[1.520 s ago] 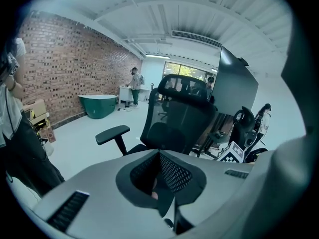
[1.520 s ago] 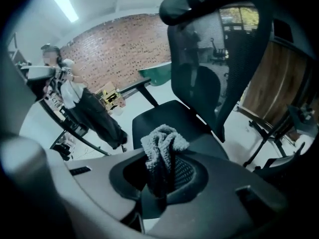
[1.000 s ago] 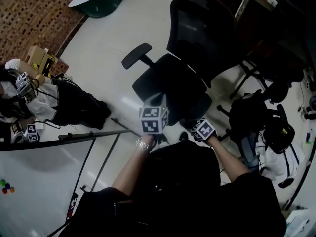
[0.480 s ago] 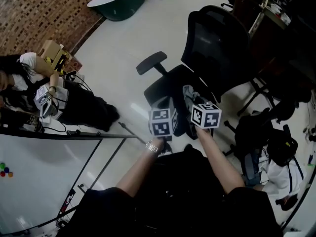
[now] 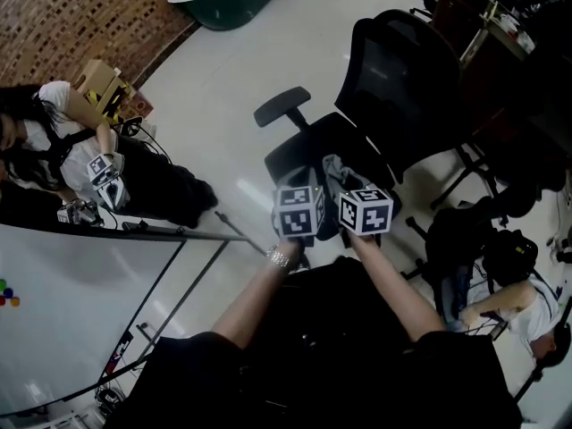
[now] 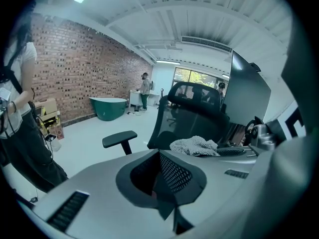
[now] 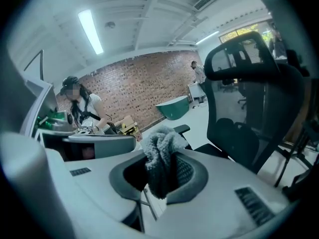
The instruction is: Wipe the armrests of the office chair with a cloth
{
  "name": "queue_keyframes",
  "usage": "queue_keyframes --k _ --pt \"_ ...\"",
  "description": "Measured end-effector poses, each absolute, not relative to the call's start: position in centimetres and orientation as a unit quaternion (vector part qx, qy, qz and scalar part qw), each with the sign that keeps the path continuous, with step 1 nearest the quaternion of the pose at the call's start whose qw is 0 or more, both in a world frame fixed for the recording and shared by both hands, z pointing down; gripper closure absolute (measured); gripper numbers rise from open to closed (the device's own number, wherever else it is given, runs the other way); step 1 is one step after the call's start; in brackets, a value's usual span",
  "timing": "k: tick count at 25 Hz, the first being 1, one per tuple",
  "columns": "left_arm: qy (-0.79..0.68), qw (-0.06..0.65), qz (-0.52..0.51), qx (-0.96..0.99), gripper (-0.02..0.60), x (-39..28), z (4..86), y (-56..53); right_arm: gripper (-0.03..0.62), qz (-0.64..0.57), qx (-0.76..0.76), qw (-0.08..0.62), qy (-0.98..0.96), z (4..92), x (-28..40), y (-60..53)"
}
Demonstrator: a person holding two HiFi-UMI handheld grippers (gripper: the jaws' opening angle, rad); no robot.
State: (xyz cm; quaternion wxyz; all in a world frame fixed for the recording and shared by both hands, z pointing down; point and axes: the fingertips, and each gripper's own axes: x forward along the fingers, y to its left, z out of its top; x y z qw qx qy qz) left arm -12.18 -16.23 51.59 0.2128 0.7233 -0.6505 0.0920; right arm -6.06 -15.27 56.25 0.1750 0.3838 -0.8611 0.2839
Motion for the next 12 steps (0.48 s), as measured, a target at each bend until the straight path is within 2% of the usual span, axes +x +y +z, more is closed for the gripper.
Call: queue_keyframes --k 12 --pt "-0.645 0.219 0.1 0.725 0.574 -12.2 51.5 -15.7 0.533 0.267 0.384 0.185 -0.864 55.5 -6.4 -14.0"
